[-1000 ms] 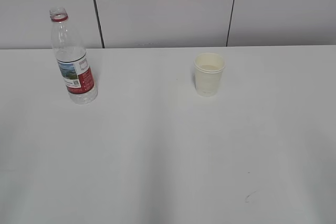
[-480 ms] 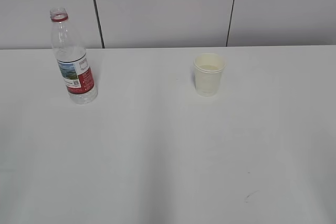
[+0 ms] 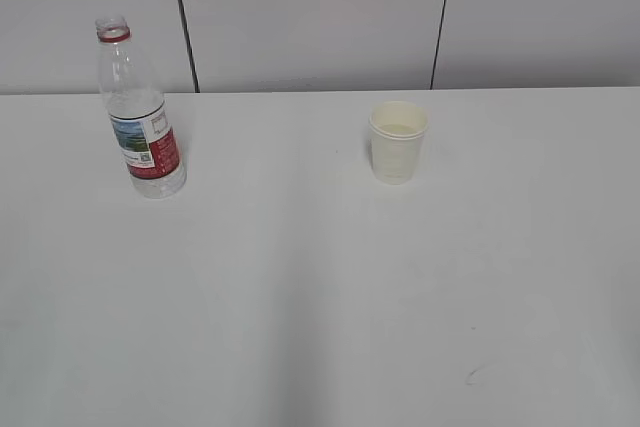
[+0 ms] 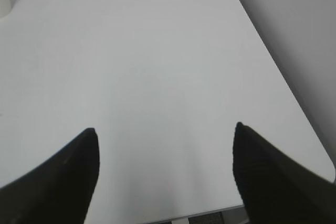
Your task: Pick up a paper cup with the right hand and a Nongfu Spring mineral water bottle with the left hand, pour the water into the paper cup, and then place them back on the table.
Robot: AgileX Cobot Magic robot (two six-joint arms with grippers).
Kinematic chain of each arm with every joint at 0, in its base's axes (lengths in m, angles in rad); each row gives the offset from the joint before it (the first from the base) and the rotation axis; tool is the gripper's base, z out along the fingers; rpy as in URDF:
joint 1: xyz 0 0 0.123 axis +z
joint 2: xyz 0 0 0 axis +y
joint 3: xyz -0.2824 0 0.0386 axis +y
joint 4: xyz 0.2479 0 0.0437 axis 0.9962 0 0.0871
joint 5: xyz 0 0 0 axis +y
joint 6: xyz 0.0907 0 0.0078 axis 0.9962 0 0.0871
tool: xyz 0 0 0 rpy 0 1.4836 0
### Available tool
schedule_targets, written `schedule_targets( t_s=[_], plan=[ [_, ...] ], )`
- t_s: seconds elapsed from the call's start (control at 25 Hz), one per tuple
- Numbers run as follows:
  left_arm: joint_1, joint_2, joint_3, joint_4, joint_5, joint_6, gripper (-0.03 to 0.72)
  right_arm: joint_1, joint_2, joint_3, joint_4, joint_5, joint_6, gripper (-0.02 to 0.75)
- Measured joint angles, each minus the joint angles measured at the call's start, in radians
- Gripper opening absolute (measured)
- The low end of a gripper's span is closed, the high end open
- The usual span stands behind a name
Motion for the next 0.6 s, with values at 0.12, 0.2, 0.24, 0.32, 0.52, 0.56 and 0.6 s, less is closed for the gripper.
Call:
schedule_targets(
  t_s=[0.12,0.2,0.24,0.32,0.52,0.56,0.6],
  plan=[
    [0.000,-0.008,0.000,0.000,0.000,0.000,0.519,0.000,-0.005,0.000,-0.002,-0.002,0.000,0.585],
    [0.000,-0.008,0.000,0.000,0.000,0.000,0.519,0.000,-0.005,0.000,-0.002,-0.002,0.000,0.585],
    [0.000,-0.008,0.000,0.000,0.000,0.000,0.519,0.000,-0.005,0.000,-0.002,-0.002,0.000,0.585],
    [0.000,-0.008,0.000,0.000,0.000,0.000,0.519,0.000,-0.005,0.000,-0.004,-0.002,0.000,0.585],
    [0.000,-0.008,0.000,0.000,0.000,0.000,0.519,0.011,-0.005,0.000,-0.004,-0.002,0.000,0.585],
    [0.000,-0.008,0.000,0.000,0.000,0.000,0.519,0.015,-0.005,0.000,-0.004,-0.002,0.000,0.585],
    [0.000,-0.008,0.000,0.000,0.000,0.000,0.519,0.026,-0.005,0.000,-0.004,-0.002,0.000,0.585]
  ],
)
